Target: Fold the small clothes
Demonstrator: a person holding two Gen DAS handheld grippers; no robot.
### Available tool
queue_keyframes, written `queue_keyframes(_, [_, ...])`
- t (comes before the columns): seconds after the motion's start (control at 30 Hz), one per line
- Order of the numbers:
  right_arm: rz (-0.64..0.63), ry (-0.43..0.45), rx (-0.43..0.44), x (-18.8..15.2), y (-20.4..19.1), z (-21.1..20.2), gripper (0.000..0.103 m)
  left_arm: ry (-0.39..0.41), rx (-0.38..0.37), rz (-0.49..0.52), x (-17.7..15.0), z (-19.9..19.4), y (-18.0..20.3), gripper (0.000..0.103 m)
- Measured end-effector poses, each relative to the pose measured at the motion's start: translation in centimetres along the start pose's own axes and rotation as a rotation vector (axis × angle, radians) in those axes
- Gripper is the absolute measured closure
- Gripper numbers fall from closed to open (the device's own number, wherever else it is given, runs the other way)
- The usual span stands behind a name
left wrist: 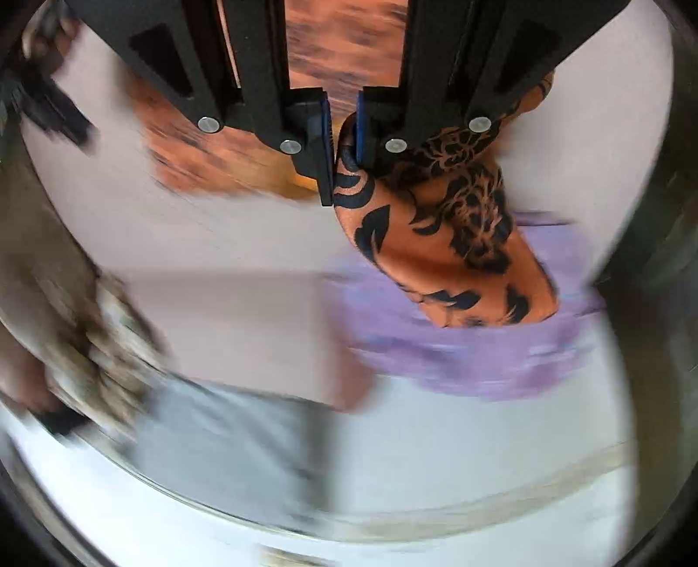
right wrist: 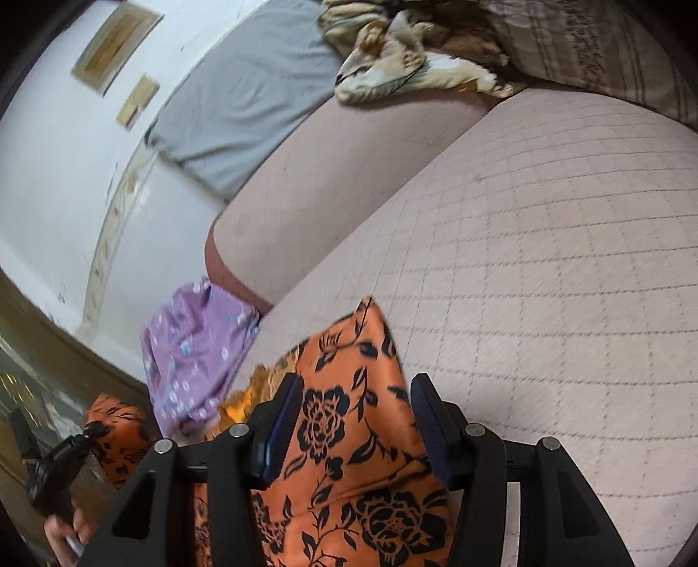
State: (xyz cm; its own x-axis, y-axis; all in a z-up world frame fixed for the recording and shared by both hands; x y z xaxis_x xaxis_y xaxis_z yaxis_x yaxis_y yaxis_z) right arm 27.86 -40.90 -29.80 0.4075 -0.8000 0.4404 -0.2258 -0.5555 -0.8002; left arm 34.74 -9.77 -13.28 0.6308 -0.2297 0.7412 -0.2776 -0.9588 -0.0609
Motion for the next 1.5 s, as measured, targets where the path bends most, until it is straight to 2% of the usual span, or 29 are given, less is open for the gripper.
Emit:
queue_keyframes(0.03, [0.014, 0.003, 0.01, 0.2, 0.1, -0.3, 0.046, -0.024, -0.061, 0.07, -1.0, -0.5, 3.6, 0.077])
queue_keyframes(0.07, [0.027, 0.001, 0.018, 0.4, 0.2, -0.4, 0.045, -0.026, -0.08, 0.102, -1.7, -0.9, 5.2, 0.053])
queue_keyframes(0.1, [0.034, -0.002, 0.027, 0.4, 0.3, -0.7, 0.043, 0.011, -0.078, 0.132, -2.7, -2.0, 6.8, 0.031])
queue_keyframes(0.17, [0.054, -0.012, 0.053, 0.3, 0.2, -0.7, 0.029, 0.077, -0.049, 0.12, -3.9, -3.4, 6.5, 0.017])
queue_keyframes(0.23, [0.052, -0.021, 0.061, -0.1, 0.0, -0.6, 0.027, 0.119, -0.003, 0.059, -5.8, -4.1, 3.6, 0.016])
queue_keyframes(0.33, [0.025, -0.041, 0.051, -0.8, -0.5, -0.1, 0.027, 0.097, 0.118, -0.102, -7.8, -1.8, -2.6, 0.016])
queue_keyframes(0.37, [0.006, -0.054, 0.048, -1.2, -0.8, 0.4, 0.027, 0.056, 0.169, -0.191, -9.4, -0.5, -6.1, 0.016])
queue_keyframes(0.47, [-0.039, -0.091, 0.047, -2.6, -1.5, 1.5, 0.027, -0.05, 0.227, -0.396, -13.7, 2.5, -12.6, 0.016])
queue_keyframes(0.57, [-0.053, -0.151, 0.1, -4.2, -2.6, 3.0, 0.027, -0.139, 0.311, -0.526, -16.5, 4.2, -16.6, 0.017])
queue_keyframes(0.6, [-0.063, -0.154, 0.099, -4.4, -2.8, 3.2, 0.027, -0.137, 0.316, -0.554, -16.8, 4.3, -17.4, 0.017])
queue_keyframes(0.67, [-0.097, -0.158, 0.089, -4.6, -3.7, 4.0, 0.028, -0.12, 0.38, -0.564, -17.2, 4.5, -18.2, 0.017])
queue_keyframes(0.73, [-0.145, -0.183, 0.088, -4.2, -5.3, 5.5, 0.028, -0.161, 0.427, -0.517, -17.6, 5.4, -18.0, 0.017])
queue_keyframes(0.83, [-0.19, -0.226, 0.049, -3.3, -7.6, 8.0, 0.028, -0.311, 0.416, -0.472, -19.3, 8.2, -16.9, 0.017])
queue_keyframes(0.9, [-0.21, -0.28, 0.004, -3.2, -9.3, 10.3, 0.028, -0.339, 0.397, -0.492, -19.9, 8.8, -16.7, 0.016])
queue_keyframes(1.03, [-0.263, -0.35, -0.199, -3.9, -10.7, 15.2, 0.028, -0.343, 0.389, -0.495, -19.8, 9.0, -16.9, 0.016])
queue_keyframes(1.2, [-0.326, -0.349, -0.425, -4.9, -9.7, 18.7, 0.028, -0.343, 0.385, -0.485, -19.5, 9.2, -17.0, 0.016])
queue_keyframes(1.23, [-0.329, -0.352, -0.471, -5.1, -9.1, 19.2, 0.031, -0.342, 0.388, -0.479, -19.6, 9.2, -16.9, 0.016])
queue_keyframes(1.27, [-0.325, -0.346, -0.511, -5.3, -8.2, 19.5, 0.049, -0.34, 0.389, -0.474, -19.5, 9.3, -16.8, 0.016])
queue_keyframes(1.33, [-0.312, -0.35, -0.536, -5.4, -6.9, 19.4, 0.076, -0.338, 0.387, -0.469, -19.4, 9.6, -16.8, 0.016])
queue_keyframes(1.43, [-0.266, -0.283, -0.456, -4.3, -6.3, 16.8, 0.091, -0.339, 0.379, -0.48, -19.4, 9.4, -17.0, 0.016])
queue_keyframes(1.5, [-0.265, -0.217, -0.37, -3.3, -6.2, 13.7, 0.091, -0.339, 0.383, -0.484, -19.4, 9.4, -17.0, 0.016])
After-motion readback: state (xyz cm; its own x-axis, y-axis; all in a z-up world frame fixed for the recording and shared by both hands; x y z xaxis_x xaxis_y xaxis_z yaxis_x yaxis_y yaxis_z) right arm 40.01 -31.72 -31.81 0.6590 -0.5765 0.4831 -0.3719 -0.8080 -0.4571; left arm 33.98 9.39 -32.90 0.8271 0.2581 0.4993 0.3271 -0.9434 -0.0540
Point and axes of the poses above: each gripper's, at about its wrist camera, not at the fingertips, and z roughly the way its jaws point, y to its right, x to its top, the point moved 8 cm from there along z, roughly the way its jaws point, and after that the axes turned 9 degrees about x, right-handed, at the moved point
